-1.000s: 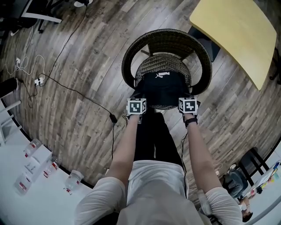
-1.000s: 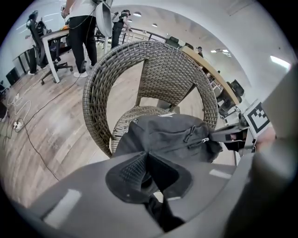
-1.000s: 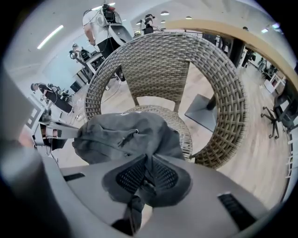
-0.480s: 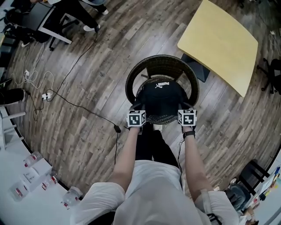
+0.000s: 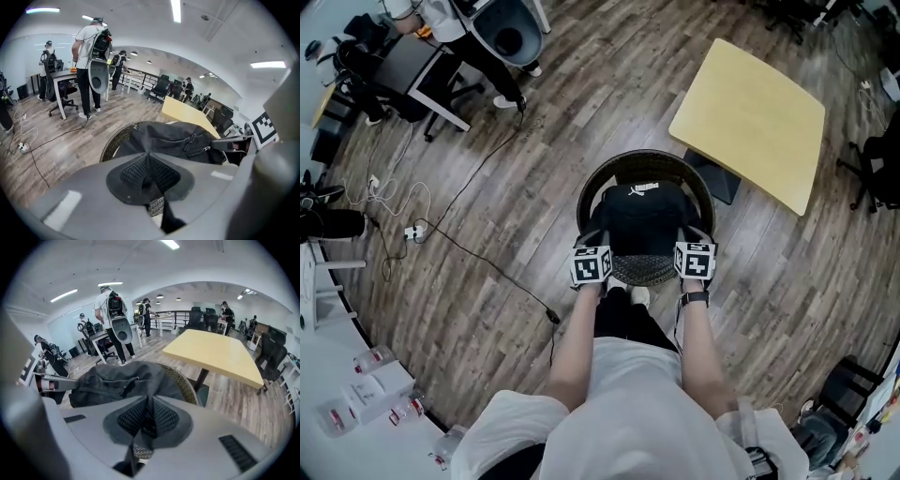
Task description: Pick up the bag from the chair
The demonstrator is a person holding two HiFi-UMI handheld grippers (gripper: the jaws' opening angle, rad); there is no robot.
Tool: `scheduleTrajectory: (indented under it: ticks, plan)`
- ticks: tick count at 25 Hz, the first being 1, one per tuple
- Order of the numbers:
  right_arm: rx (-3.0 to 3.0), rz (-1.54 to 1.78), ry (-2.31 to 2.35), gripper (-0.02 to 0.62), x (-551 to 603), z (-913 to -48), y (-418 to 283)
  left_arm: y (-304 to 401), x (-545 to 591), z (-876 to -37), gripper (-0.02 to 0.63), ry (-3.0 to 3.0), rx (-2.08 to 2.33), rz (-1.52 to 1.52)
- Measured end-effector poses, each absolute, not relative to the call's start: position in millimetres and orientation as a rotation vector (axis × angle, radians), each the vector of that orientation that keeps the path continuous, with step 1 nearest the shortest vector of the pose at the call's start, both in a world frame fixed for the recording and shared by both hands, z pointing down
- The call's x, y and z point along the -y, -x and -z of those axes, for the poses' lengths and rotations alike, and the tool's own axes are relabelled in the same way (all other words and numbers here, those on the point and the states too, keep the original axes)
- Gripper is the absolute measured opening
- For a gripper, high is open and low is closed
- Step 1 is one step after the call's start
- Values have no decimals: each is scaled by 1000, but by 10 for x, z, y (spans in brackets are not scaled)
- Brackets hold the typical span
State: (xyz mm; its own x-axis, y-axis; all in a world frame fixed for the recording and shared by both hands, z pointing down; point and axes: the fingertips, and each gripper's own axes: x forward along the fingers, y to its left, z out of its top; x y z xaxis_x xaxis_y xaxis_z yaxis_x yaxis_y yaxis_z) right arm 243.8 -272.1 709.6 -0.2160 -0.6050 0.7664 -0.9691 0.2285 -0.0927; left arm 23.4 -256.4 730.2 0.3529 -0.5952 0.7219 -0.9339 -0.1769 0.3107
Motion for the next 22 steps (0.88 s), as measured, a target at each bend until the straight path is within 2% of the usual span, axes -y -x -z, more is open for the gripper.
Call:
scheduleTrajectory:
  ticks: [12,22]
  plan:
    - [2066,-720,-1599,38,3044,-5894,-2267,-3,3036,-6099,26,-2062,1479,-479]
    - [2225,-531,-1727,37,3371,-4831,-2265,-46,3508,-4954,26,-2257,1581,-292]
